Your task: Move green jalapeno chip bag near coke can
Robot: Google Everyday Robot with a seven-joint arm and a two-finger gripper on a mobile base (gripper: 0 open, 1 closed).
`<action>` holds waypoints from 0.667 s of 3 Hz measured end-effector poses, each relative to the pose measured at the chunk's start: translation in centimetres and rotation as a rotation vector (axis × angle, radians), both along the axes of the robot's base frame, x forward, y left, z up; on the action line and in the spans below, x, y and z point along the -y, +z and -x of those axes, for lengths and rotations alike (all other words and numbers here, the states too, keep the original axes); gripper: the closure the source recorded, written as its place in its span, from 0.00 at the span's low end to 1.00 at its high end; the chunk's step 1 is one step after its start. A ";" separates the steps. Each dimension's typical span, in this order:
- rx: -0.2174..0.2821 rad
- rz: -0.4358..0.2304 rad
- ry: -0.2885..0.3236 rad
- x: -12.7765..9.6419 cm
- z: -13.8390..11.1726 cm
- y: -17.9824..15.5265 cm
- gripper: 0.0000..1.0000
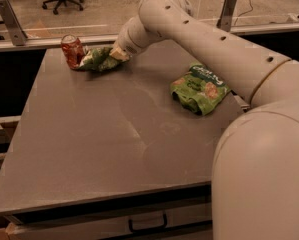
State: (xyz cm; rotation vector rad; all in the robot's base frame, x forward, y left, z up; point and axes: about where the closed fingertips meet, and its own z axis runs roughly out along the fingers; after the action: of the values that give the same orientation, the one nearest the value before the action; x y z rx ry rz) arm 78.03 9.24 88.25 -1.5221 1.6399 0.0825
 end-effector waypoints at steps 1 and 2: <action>-0.023 -0.019 0.069 -3.1 0.2 -0.8 0.83; -0.039 -0.025 0.104 -4.5 0.4 -1.0 0.59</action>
Offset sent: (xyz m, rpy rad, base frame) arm -0.0044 0.0556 -0.0064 0.0315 0.0498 0.1356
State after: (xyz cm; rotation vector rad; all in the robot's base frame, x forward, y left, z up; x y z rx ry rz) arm 77.65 13.73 87.26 -1.5950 1.5841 0.1890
